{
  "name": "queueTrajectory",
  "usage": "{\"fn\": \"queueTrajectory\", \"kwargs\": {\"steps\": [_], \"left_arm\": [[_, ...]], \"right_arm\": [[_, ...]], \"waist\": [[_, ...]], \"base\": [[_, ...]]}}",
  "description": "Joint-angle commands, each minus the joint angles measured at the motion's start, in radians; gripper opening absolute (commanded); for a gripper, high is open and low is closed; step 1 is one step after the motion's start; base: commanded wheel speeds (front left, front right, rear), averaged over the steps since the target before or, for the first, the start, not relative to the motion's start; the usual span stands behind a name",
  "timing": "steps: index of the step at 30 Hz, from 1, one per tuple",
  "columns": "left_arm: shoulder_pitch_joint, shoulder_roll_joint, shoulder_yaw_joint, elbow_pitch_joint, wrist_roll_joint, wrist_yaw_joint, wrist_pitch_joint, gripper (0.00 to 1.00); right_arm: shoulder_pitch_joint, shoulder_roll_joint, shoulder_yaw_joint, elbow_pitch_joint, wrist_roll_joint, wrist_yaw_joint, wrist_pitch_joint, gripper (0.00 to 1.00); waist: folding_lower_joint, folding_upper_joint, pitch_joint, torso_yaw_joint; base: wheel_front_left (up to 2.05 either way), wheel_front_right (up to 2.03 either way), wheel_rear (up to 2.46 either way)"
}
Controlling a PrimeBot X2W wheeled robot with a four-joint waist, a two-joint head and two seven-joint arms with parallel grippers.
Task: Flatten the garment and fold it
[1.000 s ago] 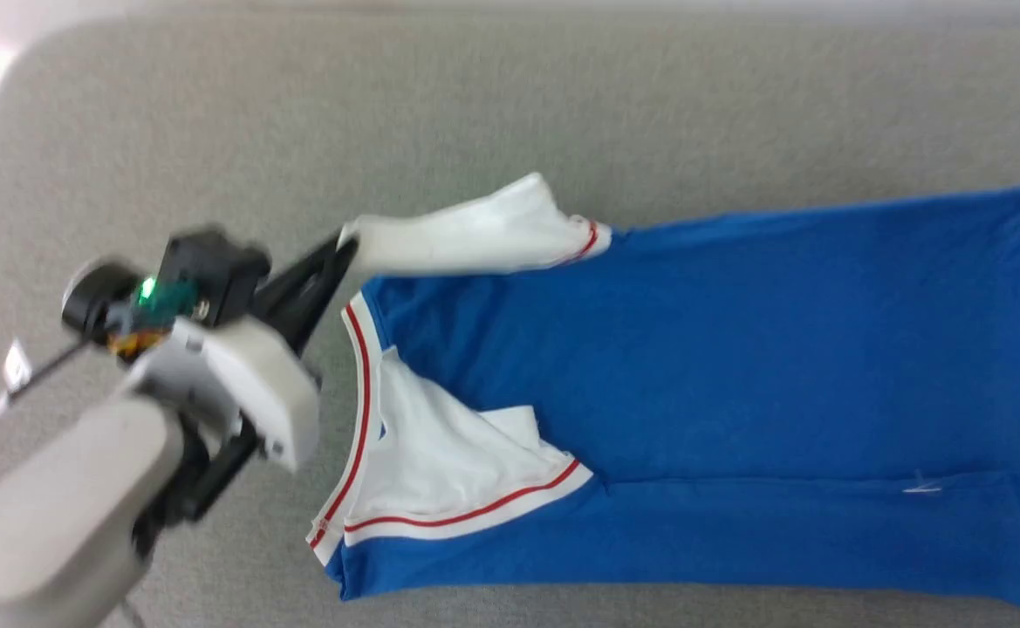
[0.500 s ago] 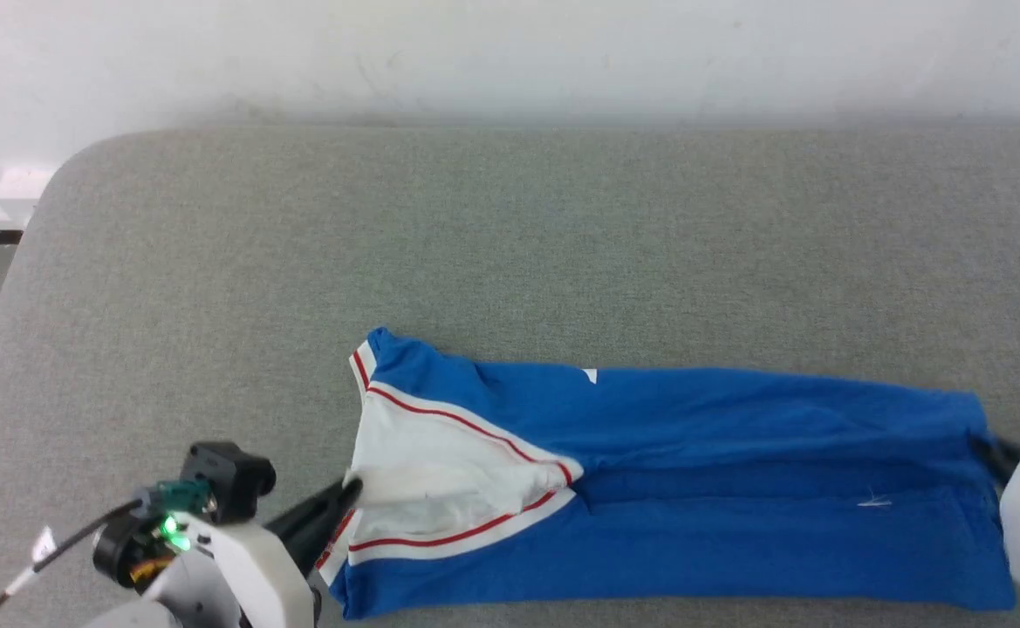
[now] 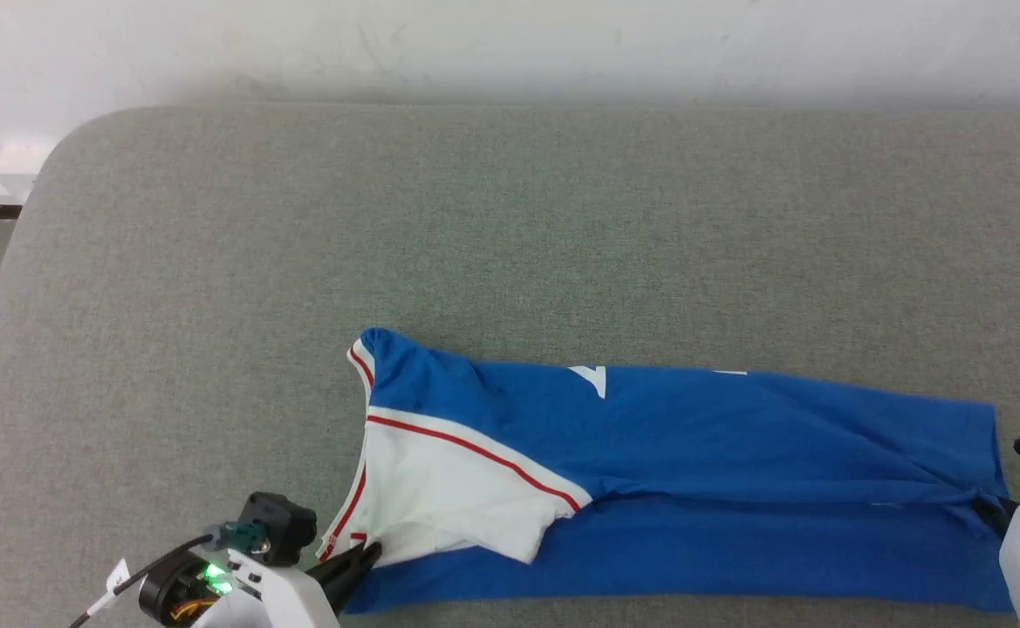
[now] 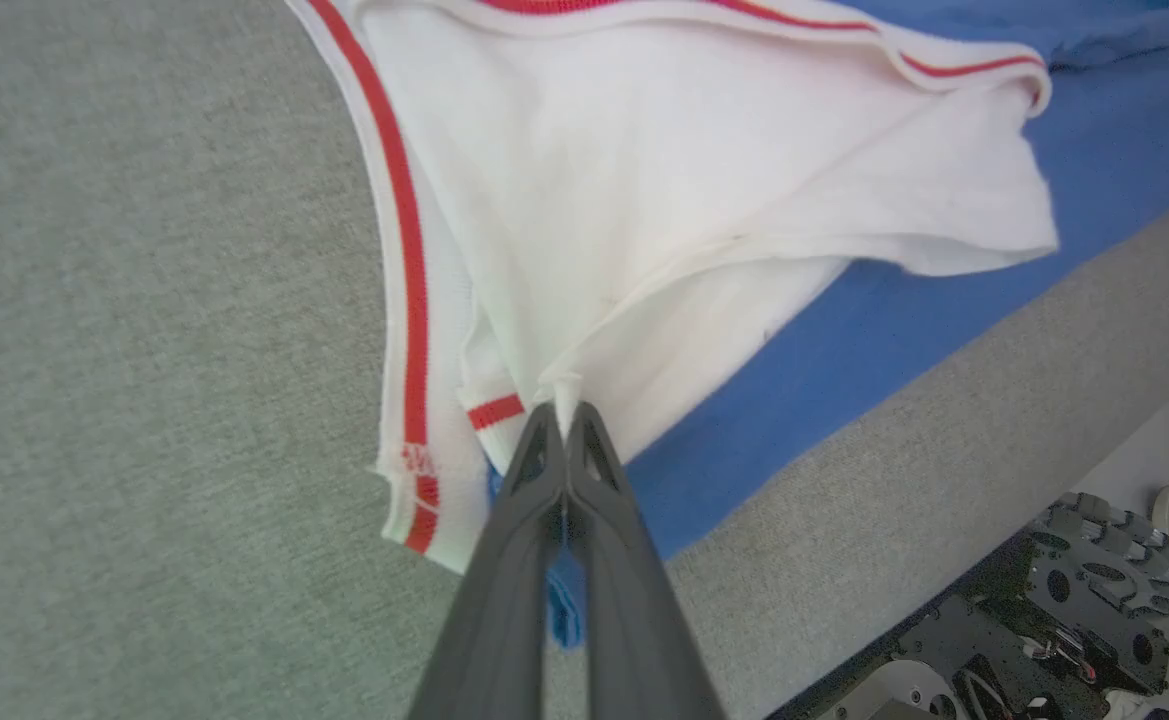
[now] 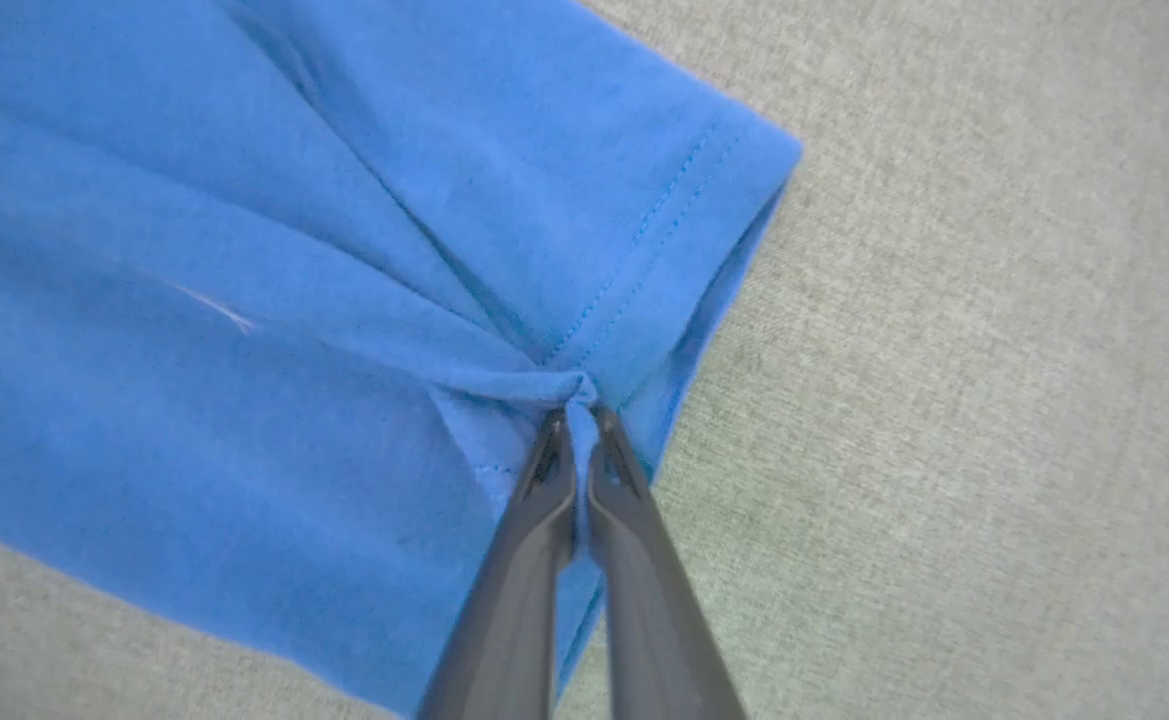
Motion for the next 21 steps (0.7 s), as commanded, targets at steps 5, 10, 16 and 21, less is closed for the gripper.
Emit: {"fn": "queueTrajectory", "kwargs": {"steps": [5, 10, 16, 21], "left_arm": [[-0.023, -0.028, 0.016, 0.063, 0.032, -0.003, -0.082, 1.0], [-0.014, -0.047, 0.078, 0.069, 0.039, 0.031, -0.228, 1.0], [0.041, -0.111, 0.242, 0.019, 0.058, 0.127, -0.312, 1.0], [0.167, -0.254, 0.546, -0.098, 0.225, 0.186, -0.314, 1.0]], "right_arm": [[-0.018, 0.004, -0.007, 0.014, 0.008, -0.001, -0.032, 1.0], [-0.031, 0.039, -0.068, -0.058, 0.078, -0.001, -0.041, 1.0], [-0.001, 0.138, -0.226, -0.127, 0.041, -0.001, -0.025, 1.0], [0.051, 0.301, -0.384, -0.146, -0.05, -0.001, 0.025, 1.0]], "waist": [[0.0, 0.0, -0.038, -0.003], [0.0, 0.0, -0.082, -0.008], [0.0, 0.0, -0.114, -0.005], [0.0, 0.0, -0.115, 0.006]], "base": [[0.0, 0.0, 0.0], [0.0, 0.0, 0.0], [0.0, 0.0, 0.0], [0.0, 0.0, 0.0]]}}
